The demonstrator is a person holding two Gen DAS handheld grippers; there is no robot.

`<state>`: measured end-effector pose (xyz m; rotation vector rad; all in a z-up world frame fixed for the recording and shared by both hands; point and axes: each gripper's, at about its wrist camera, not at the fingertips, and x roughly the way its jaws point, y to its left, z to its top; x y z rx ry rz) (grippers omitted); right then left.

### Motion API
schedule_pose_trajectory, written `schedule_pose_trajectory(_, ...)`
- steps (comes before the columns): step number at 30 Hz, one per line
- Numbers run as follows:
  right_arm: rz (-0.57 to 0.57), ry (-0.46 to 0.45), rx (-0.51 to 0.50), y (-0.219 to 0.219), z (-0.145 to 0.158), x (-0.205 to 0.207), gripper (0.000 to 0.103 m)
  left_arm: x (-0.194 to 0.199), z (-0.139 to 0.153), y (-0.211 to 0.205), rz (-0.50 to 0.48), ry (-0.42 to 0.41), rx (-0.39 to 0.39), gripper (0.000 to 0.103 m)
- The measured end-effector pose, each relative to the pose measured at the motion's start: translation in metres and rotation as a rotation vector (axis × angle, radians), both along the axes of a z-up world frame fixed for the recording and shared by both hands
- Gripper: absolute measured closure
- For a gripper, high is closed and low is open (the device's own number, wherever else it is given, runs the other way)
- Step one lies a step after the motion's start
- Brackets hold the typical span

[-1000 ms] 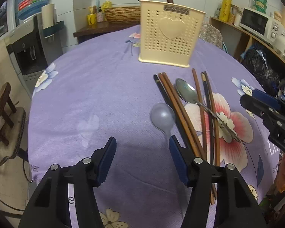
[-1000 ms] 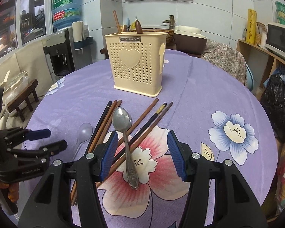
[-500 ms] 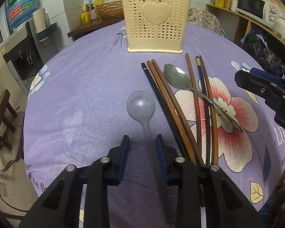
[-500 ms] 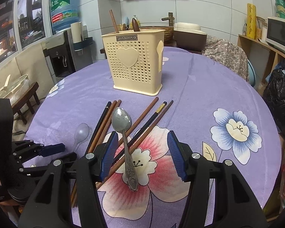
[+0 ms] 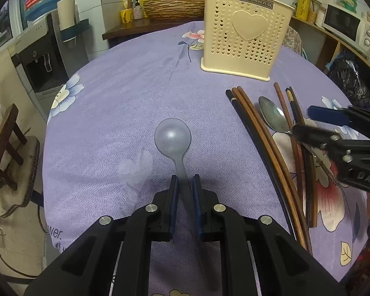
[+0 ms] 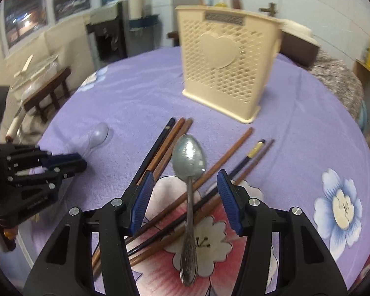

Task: Organize utensils
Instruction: 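Grasp the clear plastic spoon with the left gripper while the right gripper grasps the metal spoon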

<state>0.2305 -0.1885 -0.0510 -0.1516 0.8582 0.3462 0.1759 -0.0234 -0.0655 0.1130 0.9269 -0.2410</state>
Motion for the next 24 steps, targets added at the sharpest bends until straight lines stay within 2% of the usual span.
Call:
schedule_pose_trajectory(2,0.026,0.005,-0.075,0.006,-0.005,0.008,0.049,-0.001,0.0,-0.001,-0.002,-0.004,0.001,0.09)
schedule_pose_trajectory(6,0.076,0.025,-0.157,0.014,-0.012,0.018,0.049,-0.001,0.0,0.001,-0.003,-0.002,-0.007,0.09)
schedule_pose_trajectory(15,0.129,0.081,-0.119,0.015,-0.019,0.042,0.049,0.002,0.0,0.007,-0.005,0.007,-0.035,0.09)
schedule_pose_trajectory(20,0.078,0.117,-0.093,0.015,-0.02,0.047,0.051,0.001,0.001,0.009,0.001,0.014,-0.05,0.09)
schedule_pose_trajectory(22,0.055,0.132,-0.08,0.017,-0.02,0.045,0.058,0.001,0.001,0.01,0.01,0.016,-0.054,0.087)
schedule_pose_trajectory(24,0.024,0.151,-0.051,0.016,-0.02,0.045,0.061,0.0,0.002,0.012,0.027,0.008,-0.046,0.07)
